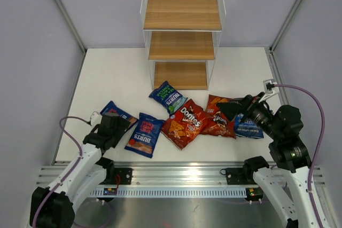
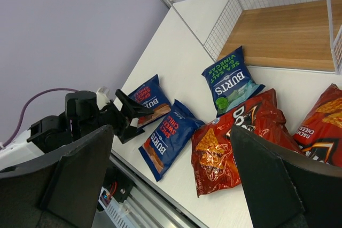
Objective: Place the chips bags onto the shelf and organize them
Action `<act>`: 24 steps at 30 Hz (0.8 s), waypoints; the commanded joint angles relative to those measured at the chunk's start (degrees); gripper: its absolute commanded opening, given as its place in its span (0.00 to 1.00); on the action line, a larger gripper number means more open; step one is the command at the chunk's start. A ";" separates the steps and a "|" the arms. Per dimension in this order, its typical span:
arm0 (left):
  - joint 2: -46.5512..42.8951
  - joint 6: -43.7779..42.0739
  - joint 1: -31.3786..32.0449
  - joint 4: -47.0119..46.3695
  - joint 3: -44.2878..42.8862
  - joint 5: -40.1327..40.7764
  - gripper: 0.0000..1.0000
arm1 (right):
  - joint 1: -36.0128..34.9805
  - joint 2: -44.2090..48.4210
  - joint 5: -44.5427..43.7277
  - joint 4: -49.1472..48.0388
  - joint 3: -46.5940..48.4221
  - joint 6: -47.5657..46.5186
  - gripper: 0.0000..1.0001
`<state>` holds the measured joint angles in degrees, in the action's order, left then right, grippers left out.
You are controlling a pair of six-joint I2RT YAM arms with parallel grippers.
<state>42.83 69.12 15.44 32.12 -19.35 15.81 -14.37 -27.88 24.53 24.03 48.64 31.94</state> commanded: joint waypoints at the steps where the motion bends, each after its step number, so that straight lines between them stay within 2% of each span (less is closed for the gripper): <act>1: 0.24 1.19 -0.15 -11.11 5.28 -0.70 0.99 | -0.39 0.19 -1.33 1.01 2.51 -2.59 0.99; 5: -0.55 1.01 -0.24 -14.71 7.31 3.42 0.98 | -0.31 0.28 -0.89 0.14 1.55 -2.41 0.99; 9: -0.73 1.71 -0.24 -16.03 8.98 5.72 0.91 | -0.39 -0.77 -0.72 -0.30 1.37 -2.32 1.00; 12: -0.73 1.54 -0.41 -17.43 10.56 6.60 0.76 | -0.39 -1.21 -0.28 -0.30 1.54 -2.32 0.99; 13: -0.82 1.11 -0.67 -18.14 10.83 6.69 0.59 | -0.39 -1.21 -0.19 -0.48 1.46 -2.15 0.99; 14: -1.08 1.19 -0.68 -17.97 11.00 6.86 0.53 | -0.39 -1.21 -0.28 -0.56 1.37 -2.06 0.99; 17: -2.22 1.72 -0.68 -18.14 11.53 7.12 0.43 | -0.31 -1.21 -0.45 -0.83 1.19 -1.80 0.99; 19: -3.18 1.37 -0.76 -18.58 11.97 7.04 0.43 | -0.39 -1.21 -0.36 -0.92 1.19 -1.62 0.99; 24: -7.22 -1.00 -0.76 -19.38 12.41 7.56 0.11 | -0.39 -1.39 -0.54 -1.70 0.23 -1.10 0.99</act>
<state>37.78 70.28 14.98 13.39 -7.66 20.27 -14.37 -28.80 24.51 25.10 48.93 30.83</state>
